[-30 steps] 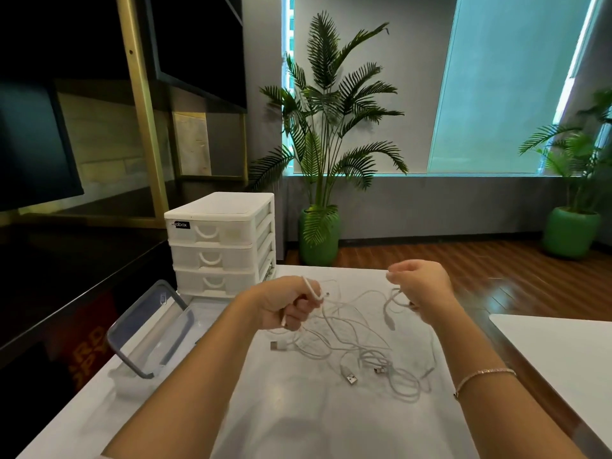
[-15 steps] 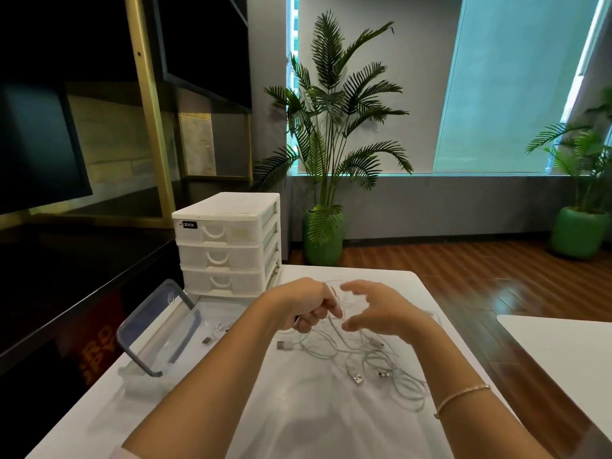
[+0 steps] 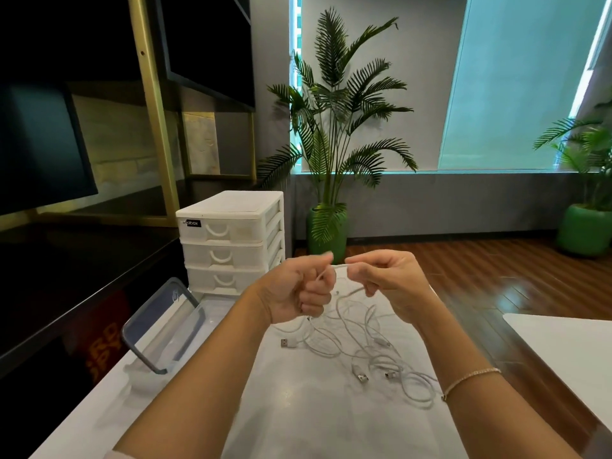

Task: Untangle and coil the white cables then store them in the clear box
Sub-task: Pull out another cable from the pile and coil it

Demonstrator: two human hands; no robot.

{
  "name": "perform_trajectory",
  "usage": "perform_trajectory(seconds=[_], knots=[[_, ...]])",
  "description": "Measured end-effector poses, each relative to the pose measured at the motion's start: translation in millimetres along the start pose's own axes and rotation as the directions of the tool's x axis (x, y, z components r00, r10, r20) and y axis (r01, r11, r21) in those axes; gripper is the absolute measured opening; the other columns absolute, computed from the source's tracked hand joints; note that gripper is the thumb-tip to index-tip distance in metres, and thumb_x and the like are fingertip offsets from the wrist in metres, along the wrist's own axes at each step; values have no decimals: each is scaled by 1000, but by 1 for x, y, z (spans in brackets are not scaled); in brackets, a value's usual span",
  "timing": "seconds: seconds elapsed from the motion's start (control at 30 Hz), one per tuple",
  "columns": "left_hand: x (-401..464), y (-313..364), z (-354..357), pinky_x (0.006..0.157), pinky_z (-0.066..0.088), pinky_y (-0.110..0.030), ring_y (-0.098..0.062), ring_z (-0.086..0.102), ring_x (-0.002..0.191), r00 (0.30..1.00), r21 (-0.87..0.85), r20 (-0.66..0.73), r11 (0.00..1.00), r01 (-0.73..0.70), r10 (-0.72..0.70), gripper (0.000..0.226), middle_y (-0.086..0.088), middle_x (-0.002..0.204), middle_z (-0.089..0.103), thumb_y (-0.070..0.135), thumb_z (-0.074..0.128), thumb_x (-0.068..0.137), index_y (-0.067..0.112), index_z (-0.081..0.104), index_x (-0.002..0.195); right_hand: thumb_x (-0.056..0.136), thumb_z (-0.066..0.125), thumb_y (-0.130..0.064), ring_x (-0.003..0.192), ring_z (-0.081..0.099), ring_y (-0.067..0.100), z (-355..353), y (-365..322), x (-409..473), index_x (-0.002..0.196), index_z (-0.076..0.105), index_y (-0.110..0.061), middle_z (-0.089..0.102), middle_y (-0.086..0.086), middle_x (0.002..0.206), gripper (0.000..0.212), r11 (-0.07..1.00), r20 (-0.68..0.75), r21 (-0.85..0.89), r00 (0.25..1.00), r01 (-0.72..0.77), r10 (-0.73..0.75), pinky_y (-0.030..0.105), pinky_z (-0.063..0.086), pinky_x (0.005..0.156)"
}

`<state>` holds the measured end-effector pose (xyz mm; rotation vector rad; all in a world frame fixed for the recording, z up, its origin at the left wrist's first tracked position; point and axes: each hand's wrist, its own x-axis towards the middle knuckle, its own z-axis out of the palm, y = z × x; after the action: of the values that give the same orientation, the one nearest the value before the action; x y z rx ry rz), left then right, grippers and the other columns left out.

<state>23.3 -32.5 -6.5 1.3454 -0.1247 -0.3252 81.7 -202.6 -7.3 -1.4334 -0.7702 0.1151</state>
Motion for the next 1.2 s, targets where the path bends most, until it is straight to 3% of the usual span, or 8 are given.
perform_trajectory(seconds=[0.23, 0.33, 0.43, 0.53, 0.7, 0.83, 1.0, 1.2], knots=[[-4, -5, -2, 32, 27, -14, -2, 29, 30, 974, -300, -54, 927, -227, 221, 40, 9, 34, 32, 28, 39, 89, 7, 72, 84, 90, 48, -34, 42, 37, 8, 27, 9, 6, 73, 68, -28, 43, -1, 47, 26, 992, -32, -128, 999, 7, -11, 24, 36, 43], [-7, -9, -6, 32, 29, -14, -3, 26, 30, 957, -459, -22, 847, -268, 291, 38, 7, 34, 36, 22, 38, 89, 0, 60, 111, 97, 38, -32, 42, 36, 7, 36, 16, 7, 99, 67, -24, 40, 0, 48, 30, 992, 4, -116, 999, -43, 44, 23, 38, 41], [-10, -8, -8, 32, 31, -14, -5, 28, 32, 927, -526, -67, 776, -348, 370, 40, 5, 37, 39, 20, 39, 89, 1, 67, 111, 98, 38, -31, 43, 30, 9, 44, 23, 2, 106, 62, -26, 37, 1, 52, 26, 979, 20, -158, 990, -133, 137, 25, 31, 40], [-10, -7, -8, 36, 39, -13, -6, 43, 36, 909, -486, -161, 771, -412, 384, 40, 4, 46, 51, 22, 42, 84, 4, 68, 107, 97, 41, -33, 40, 27, 5, 49, 24, -2, 96, 63, -30, 37, -3, 50, 22, 956, -17, -247, 987, -157, 158, 21, 25, 40], [-5, -19, -13, 54, 56, -16, -8, 68, 59, 893, -499, -286, 742, -449, 348, 28, -4, 78, 73, 14, 37, 95, 4, 57, 113, 96, 44, -31, 53, 40, 9, 49, 26, -4, 80, 62, -2, 49, 0, 57, 39, 782, -22, -616, 994, -99, 108, 22, 32, 53], [2, -28, -11, 55, 55, -15, -8, 70, 68, 900, -451, -338, 792, -411, 275, 31, -8, 88, 74, 6, 35, 99, -4, 48, 125, 96, 43, -32, 53, 37, 9, 45, 26, -2, 57, 45, -12, 44, -1, 55, 44, 607, 46, -791, 981, -80, 188, 22, 30, 52], [9, -36, -10, 74, 57, -19, -15, 71, 91, 902, -267, -359, 900, -345, 240, 30, -12, 115, 64, -6, 33, 96, -5, 48, 122, 93, 49, -30, 58, 42, 6, 40, 25, -5, 84, 70, -16, 55, -3, 66, 27, 526, 138, -850, 952, -28, 274, 19, 31, 54], [13, -47, -1, 79, 55, -21, -16, 69, 89, 849, 90, -447, 958, -272, 283, 18, -5, 100, 69, 10, 41, 98, 10, 49, 115, 90, 57, -33, 53, 42, 7, 31, 29, -12, 81, 72, -14, 52, -8, 57, 25, 565, 197, -825, 946, 18, 257, 19, 33, 54]])
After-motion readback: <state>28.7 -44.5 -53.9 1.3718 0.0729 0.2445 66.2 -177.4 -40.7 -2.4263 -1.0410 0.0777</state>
